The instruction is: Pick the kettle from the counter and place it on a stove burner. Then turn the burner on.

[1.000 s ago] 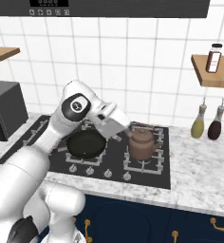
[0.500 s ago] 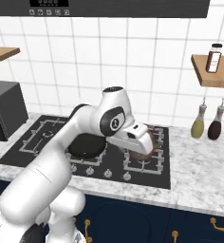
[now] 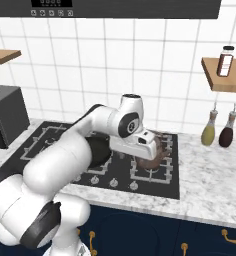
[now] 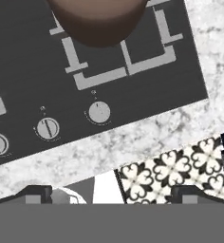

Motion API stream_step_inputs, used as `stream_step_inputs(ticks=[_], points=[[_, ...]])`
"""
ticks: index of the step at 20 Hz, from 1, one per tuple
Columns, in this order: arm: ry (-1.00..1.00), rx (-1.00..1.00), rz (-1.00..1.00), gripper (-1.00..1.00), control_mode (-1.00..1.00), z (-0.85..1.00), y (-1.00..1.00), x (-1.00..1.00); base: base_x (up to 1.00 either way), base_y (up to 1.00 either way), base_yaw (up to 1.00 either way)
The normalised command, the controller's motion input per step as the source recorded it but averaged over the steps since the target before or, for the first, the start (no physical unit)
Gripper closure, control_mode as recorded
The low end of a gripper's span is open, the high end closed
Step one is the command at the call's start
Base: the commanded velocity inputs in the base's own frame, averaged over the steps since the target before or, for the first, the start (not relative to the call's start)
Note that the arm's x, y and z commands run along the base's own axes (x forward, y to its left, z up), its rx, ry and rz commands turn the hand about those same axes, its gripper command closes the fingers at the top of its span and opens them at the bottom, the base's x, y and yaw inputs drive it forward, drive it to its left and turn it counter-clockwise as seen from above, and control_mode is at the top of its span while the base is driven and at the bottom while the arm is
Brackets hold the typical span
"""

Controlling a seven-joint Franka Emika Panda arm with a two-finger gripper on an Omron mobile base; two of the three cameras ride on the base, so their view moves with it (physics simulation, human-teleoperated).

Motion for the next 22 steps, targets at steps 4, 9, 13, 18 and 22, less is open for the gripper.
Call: stream_step_inputs(ticks=[4, 9, 13, 18, 22], points=[[0.04, 0.00, 0.31, -1.00, -1.00, -0.75, 0.11, 0.28, 0.00, 0.00, 0.00], [0.03, 0.00, 0.09, -1.00, -1.00, -0.36, -0.01, 0.00, 0.00, 0.00, 0.00], [0.00, 0.02, 0.03, -1.00, -1.00, -0.70, 0.01, 0.01, 0.00, 0.00, 0.00], [-0.09, 0.09, 0.12, -1.00, -1.00, -0.17, -0.07, -0.02, 0.00, 0.00, 0.00], [-0.14, 0.06, 0.04, -1.00, -1.00, -0.22, 0.00, 0.00, 0.00, 0.00, 0.00]])
